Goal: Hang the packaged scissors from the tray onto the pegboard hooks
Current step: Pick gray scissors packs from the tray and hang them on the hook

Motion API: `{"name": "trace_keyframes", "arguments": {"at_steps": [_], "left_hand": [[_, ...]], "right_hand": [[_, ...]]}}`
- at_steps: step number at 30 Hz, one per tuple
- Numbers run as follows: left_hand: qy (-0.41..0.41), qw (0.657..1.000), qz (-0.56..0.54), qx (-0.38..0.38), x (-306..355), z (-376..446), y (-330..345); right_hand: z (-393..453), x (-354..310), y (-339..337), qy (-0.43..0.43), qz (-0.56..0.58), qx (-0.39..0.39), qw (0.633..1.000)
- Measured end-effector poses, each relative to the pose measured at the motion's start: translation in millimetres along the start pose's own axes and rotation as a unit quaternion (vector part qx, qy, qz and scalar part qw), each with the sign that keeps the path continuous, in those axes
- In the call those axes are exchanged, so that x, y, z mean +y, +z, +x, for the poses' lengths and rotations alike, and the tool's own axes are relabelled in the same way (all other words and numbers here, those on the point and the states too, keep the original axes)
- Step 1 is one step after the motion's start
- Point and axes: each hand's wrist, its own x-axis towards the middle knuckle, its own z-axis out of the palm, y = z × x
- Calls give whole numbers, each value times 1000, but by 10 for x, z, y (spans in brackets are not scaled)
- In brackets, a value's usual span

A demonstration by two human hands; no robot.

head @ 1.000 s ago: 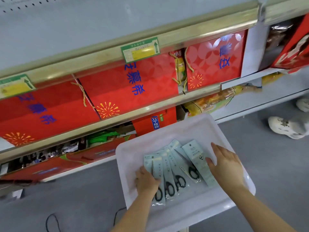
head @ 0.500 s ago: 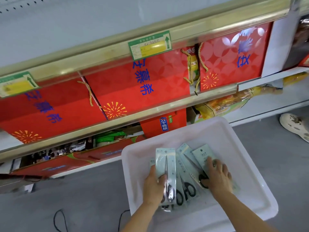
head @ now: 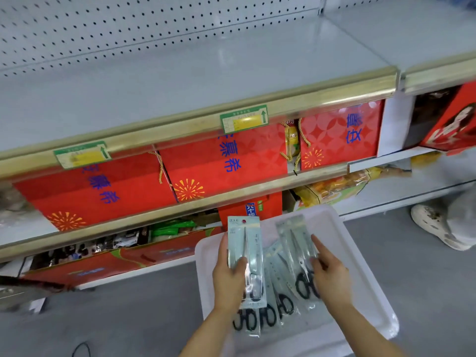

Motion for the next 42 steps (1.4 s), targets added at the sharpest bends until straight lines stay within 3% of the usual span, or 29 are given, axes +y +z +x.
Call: {"name": "trace_keyframes", "arguments": {"at_steps": [3, 8, 11, 22, 32, 42], "left_hand": [[48, 998, -27, 30, 433, -105, -146], [149, 983, -71, 83, 1346, -142, -478], [227, 962, -97, 118, 2054, -36, -703], [360, 908, -130, 169, 3906, 296, -1421], [424, 881, -135, 158, 4754, 534, -1719], [382, 893, -176, 160, 5185, 1035, -1717]], "right_hand": [[-142, -555, -207, -8, 164, 7, 986], [-185, -1679, -427, -72, 301, 8, 951], [-161, -2412, -526, -135, 343, 16, 930], [-130, -4247, -621, -271, 398, 43, 875], [-40, -4997, -762, -298, 462, 29, 835], [160, -5199, -704, -295, 467, 35, 833]]}}
